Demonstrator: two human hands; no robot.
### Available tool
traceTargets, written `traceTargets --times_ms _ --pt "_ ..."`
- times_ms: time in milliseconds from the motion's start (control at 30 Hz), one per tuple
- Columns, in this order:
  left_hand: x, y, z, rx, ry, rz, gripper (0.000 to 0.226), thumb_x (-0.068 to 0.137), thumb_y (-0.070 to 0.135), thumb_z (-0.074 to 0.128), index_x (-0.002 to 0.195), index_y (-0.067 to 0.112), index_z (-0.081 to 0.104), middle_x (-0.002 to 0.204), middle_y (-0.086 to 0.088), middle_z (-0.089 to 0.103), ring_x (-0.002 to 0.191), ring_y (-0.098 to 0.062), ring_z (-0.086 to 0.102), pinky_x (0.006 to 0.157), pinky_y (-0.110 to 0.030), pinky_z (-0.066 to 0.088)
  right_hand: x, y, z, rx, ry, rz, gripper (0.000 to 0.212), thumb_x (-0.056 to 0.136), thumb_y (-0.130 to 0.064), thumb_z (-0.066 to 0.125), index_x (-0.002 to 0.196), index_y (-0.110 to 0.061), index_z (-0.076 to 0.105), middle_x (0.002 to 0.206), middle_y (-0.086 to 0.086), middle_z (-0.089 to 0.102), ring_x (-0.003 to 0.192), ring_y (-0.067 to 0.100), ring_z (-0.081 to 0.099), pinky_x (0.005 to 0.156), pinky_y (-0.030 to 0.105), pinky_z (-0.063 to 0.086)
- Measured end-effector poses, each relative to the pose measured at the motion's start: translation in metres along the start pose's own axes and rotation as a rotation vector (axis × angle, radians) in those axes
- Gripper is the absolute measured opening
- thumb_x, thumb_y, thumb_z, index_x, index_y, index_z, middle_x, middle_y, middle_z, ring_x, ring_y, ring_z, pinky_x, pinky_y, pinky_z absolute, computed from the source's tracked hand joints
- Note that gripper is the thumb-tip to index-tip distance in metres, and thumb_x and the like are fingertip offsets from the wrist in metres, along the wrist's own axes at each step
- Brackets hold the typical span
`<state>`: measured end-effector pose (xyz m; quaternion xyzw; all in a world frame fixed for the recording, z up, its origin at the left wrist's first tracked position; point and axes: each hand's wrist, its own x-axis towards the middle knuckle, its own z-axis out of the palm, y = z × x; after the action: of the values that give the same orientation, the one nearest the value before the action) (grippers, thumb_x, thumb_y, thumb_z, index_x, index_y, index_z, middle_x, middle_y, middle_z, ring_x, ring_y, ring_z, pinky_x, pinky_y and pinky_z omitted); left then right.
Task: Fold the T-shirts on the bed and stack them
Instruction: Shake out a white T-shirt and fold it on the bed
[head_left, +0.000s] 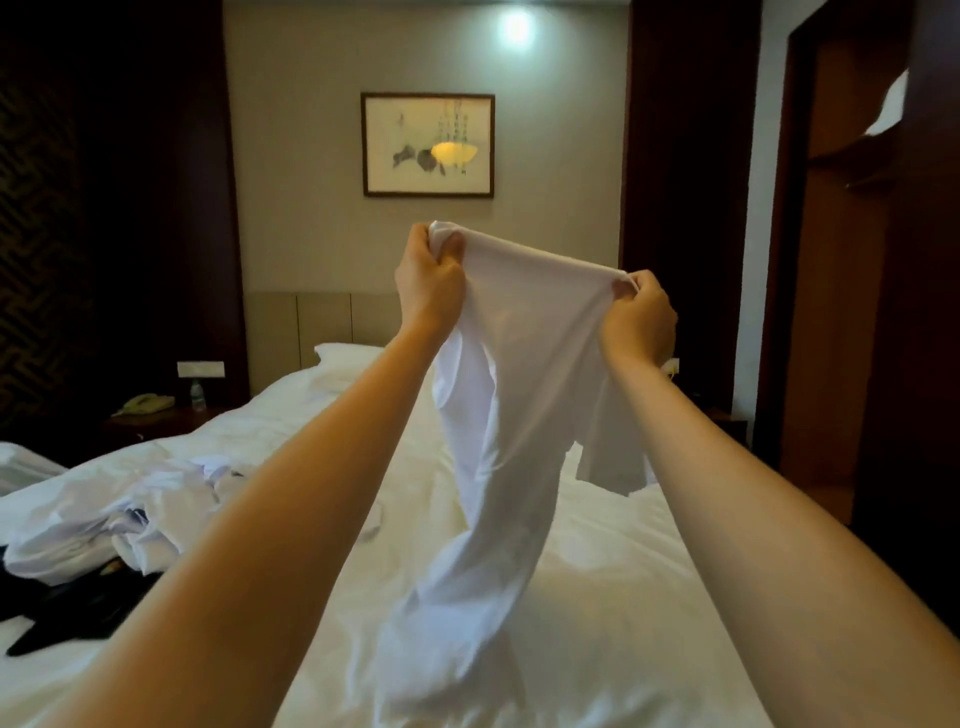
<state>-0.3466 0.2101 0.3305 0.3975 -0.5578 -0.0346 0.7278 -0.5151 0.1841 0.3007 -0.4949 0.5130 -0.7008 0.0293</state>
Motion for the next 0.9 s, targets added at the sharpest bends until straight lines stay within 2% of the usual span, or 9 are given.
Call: traceTargets --times_ms 133,267,333,400,533,700,800,900 --pt "0.019 0.048 -0.007 -0.044 0.093 0.099 0.012 0.098 0.019 0.046 0.100 0.010 0.052 0.084 0.004 0.052 0.072 -0.005 0.045 0.059 -0.009 0.034 0.014 -0.047 -0.018 0.129 0.113 -0.095 0.029 0.102 -0.024 0.034 0.110 -0.010 0.058 0.107 0.007 0.065 0.093 0.022 0.059 0.072 0.026 0.042" --pt "0.030 0.079 -0.018 0.036 0.205 0.180 0.010 0.097 0.021 0.048 0.092 0.013 0.046 0.086 0.001 0.051 0.069 -0.010 0.044 0.052 -0.001 0.034 0.023 -0.076 -0.034 0.130 0.183 -0.208 0.033 0.101 -0.033 0.038 0.109 -0.010 0.060 0.105 0.007 0.066 0.095 0.023 0.060 0.070 0.026 0.038" --pt "0.032 0.085 -0.025 0.075 0.233 0.211 0.011 0.097 0.023 0.048 0.091 0.014 0.045 0.086 -0.001 0.052 0.072 -0.016 0.045 0.049 -0.006 0.034 0.027 -0.082 -0.042 0.046 0.172 -0.268 0.035 0.101 -0.037 0.038 0.109 -0.010 0.059 0.105 0.007 0.065 0.095 0.024 0.059 0.069 0.026 0.034" --pt "0.029 0.082 -0.028 0.135 0.217 0.228 0.012 0.097 0.026 0.047 0.094 0.014 0.048 0.086 -0.001 0.053 0.075 -0.018 0.046 0.053 -0.019 0.033 0.028 -0.076 -0.046 -0.047 0.129 -0.302 0.036 0.101 -0.038 0.037 0.109 -0.010 0.059 0.106 0.010 0.065 0.098 0.029 0.060 0.071 0.028 0.035" --pt "0.011 0.048 -0.030 0.283 -0.043 0.221 0.013 0.096 0.027 0.049 0.094 0.014 0.048 0.087 -0.006 0.056 0.081 -0.023 0.050 0.059 -0.027 0.033 0.014 -0.030 -0.040 -0.274 -0.017 -0.254 0.037 0.102 -0.036 0.033 0.104 -0.008 0.057 0.107 0.017 0.063 0.099 0.038 0.058 0.073 0.034 0.036" --pt "-0.017 -0.028 -0.027 0.781 -0.391 0.179 0.024 0.097 0.035 0.043 0.109 0.015 0.048 0.105 -0.022 0.062 0.097 -0.042 0.057 0.070 -0.035 0.035 -0.030 0.053 -0.017 -0.453 -0.174 -0.090 0.035 0.103 -0.033 0.030 0.104 -0.010 0.056 0.109 0.019 0.062 0.102 0.038 0.057 0.073 0.034 0.033" --pt "-0.038 -0.059 -0.025 0.924 -0.542 0.210 0.033 0.097 0.040 0.042 0.114 0.011 0.046 0.105 -0.025 0.062 0.097 -0.042 0.058 0.070 -0.036 0.037 -0.053 0.088 -0.004 -0.506 -0.246 -0.034 0.032 0.104 -0.030 0.028 0.104 -0.011 0.054 0.108 0.017 0.062 0.100 0.037 0.057 0.071 0.033 0.034" --pt "-0.042 -0.078 -0.027 1.099 -0.611 0.316 0.038 0.098 0.042 0.039 0.117 0.009 0.044 0.101 -0.023 0.065 0.092 -0.039 0.061 0.069 -0.036 0.040 -0.059 0.103 0.005 -0.569 -0.290 -0.094 0.033 0.104 -0.031 0.029 0.107 -0.010 0.054 0.106 0.015 0.064 0.097 0.035 0.059 0.068 0.032 0.035"
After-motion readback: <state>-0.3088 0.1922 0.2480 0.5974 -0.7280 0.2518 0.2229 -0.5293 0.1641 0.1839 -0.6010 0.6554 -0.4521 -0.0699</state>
